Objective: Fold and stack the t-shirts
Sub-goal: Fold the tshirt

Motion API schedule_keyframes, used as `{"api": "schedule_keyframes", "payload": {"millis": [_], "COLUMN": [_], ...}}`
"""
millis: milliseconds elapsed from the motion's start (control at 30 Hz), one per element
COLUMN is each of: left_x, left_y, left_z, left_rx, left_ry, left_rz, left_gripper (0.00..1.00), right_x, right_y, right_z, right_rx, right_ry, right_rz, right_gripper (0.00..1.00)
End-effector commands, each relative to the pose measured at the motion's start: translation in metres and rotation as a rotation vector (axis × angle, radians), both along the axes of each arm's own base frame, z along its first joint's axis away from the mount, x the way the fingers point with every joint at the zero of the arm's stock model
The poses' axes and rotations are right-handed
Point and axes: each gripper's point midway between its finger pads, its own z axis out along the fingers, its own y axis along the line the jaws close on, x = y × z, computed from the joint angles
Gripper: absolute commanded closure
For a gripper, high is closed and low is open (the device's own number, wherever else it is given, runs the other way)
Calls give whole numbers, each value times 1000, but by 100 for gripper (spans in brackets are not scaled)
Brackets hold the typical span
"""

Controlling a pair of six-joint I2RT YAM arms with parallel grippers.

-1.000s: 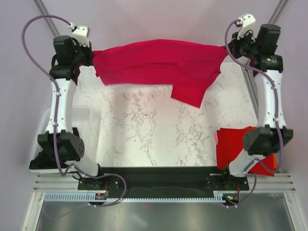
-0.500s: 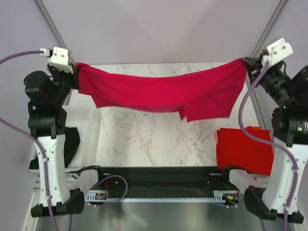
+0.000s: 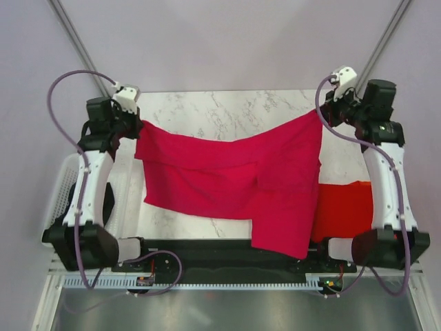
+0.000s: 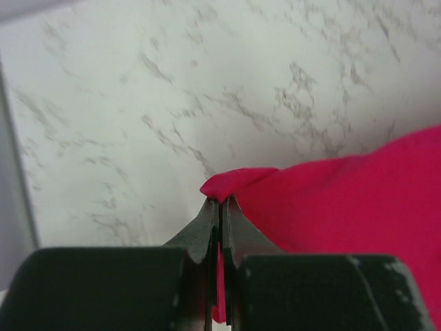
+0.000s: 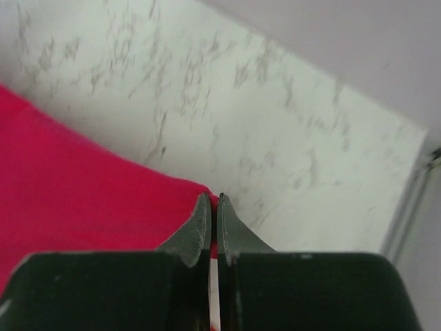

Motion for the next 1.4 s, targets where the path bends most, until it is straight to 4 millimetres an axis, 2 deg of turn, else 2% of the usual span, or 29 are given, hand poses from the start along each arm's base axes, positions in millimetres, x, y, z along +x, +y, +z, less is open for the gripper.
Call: {"api": "schedule_keyframes", "payload": {"millis": [0, 33, 67, 100, 133, 167, 200, 233, 267, 300, 367, 400, 433, 700, 833, 967, 1167, 1300, 1367], "left_x": [15, 28, 35, 41, 52, 60, 67, 78, 85, 92, 107, 111, 120, 156, 178, 189, 203, 214, 216], "left_y": [-7, -5, -3, -2, -1, 4, 6, 9, 14, 16, 23, 25, 26, 34, 43, 39, 45, 49, 57], "left_z": [-53, -82, -96, -111, -116, -142, -150, -147, -154, -168, -168, -181, -176, -204, -207, -210, -203, -175, -165], "left_rx": [-25, -45, -57, -65, -71, -71, -81, -76, -65, -71, -58, -54, -51, -24, 17, 39, 38, 19, 22], "left_ry": [120, 195, 224, 259, 263, 318, 334, 318, 327, 355, 345, 367, 351, 370, 334, 314, 267, 199, 172], "left_rz": [-59, -38, -23, -11, -3, 22, 43, 54, 79, 97, 121, 126, 128, 152, 200, 206, 294, 344, 386], "left_gripper": [98, 98, 98, 98, 98, 98, 98, 98, 98, 98, 98, 98, 98, 98, 98, 98, 97, 97, 94], "right_x": [25, 32, 42, 49, 57, 71, 79, 89, 106, 115, 140, 147, 159, 201, 226, 249, 282, 298, 303], "right_y": [4, 4, 3, 3, 1, -2, -5, -8, -10, -12, -16, -17, -19, -32, -34, -39, -43, -29, -20], "right_z": [-75, -92, -127, -144, -159, -183, -194, -203, -215, -221, -231, -236, -241, -272, -285, -290, -282, -268, -264], "right_rx": [-3, -7, -9, -15, -28, -24, -22, -17, -15, -14, -6, -5, -5, -56, -82, -97, -90, -84, -89], "right_ry": [133, 161, 239, 271, 298, 354, 377, 400, 420, 427, 435, 437, 433, 427, 409, 371, 285, 218, 198], "right_rz": [57, 61, 70, 72, 68, 61, 49, 29, 22, 18, -5, -10, -14, -77, -101, -138, -198, -187, -192], "right_gripper": [100, 100, 100, 100, 100, 100, 100, 100, 100, 100, 100, 100, 100, 100, 100, 100, 95, 94, 83]}}
